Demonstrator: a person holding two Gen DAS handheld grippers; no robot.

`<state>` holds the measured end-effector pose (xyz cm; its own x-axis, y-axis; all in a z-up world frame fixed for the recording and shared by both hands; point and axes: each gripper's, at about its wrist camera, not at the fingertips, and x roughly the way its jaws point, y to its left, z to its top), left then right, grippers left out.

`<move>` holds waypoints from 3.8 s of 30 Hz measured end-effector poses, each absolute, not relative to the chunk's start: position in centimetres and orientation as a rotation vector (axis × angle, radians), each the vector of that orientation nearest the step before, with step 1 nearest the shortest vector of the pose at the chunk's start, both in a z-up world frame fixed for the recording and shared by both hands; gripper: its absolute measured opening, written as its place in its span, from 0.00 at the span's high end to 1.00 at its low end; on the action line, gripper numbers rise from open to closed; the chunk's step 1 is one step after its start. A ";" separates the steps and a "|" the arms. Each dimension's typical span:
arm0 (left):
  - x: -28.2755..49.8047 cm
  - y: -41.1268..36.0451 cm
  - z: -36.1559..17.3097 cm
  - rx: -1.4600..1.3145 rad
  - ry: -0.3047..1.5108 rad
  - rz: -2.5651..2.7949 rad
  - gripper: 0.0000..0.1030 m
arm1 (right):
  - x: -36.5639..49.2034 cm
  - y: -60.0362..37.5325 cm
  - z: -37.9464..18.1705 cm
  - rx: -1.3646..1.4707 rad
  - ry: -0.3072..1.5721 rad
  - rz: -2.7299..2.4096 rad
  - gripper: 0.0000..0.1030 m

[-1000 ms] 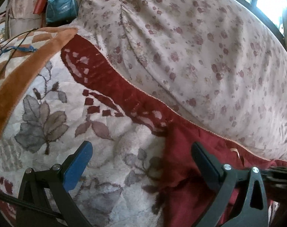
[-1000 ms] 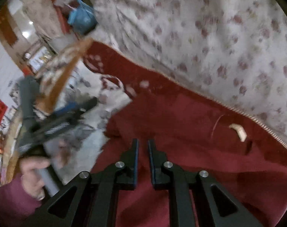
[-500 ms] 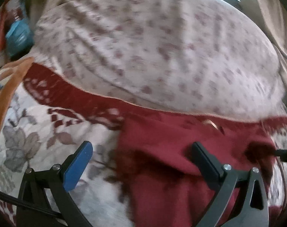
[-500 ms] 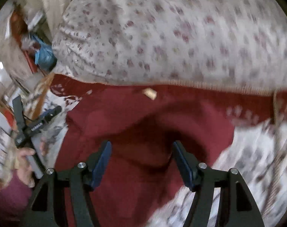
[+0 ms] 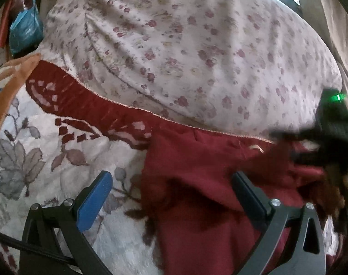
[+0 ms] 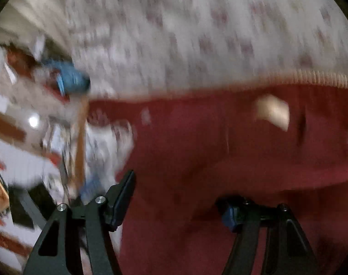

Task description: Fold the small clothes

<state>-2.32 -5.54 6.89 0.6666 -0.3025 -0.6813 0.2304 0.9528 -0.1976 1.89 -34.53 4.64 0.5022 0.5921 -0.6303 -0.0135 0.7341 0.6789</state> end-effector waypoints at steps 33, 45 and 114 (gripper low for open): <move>10.0 -23.0 3.5 0.085 1.135 -0.387 0.89 | -18.8 -45.1 4.8 0.395 0.829 0.105 0.21; 6.3 -19.1 13.6 -0.027 0.965 -0.452 0.90 | -16.5 -41.4 2.8 0.204 0.857 -0.043 0.31; -11.5 -2.1 6.7 -0.121 1.045 -0.348 0.23 | -23.7 -43.3 6.2 0.362 0.893 0.042 0.23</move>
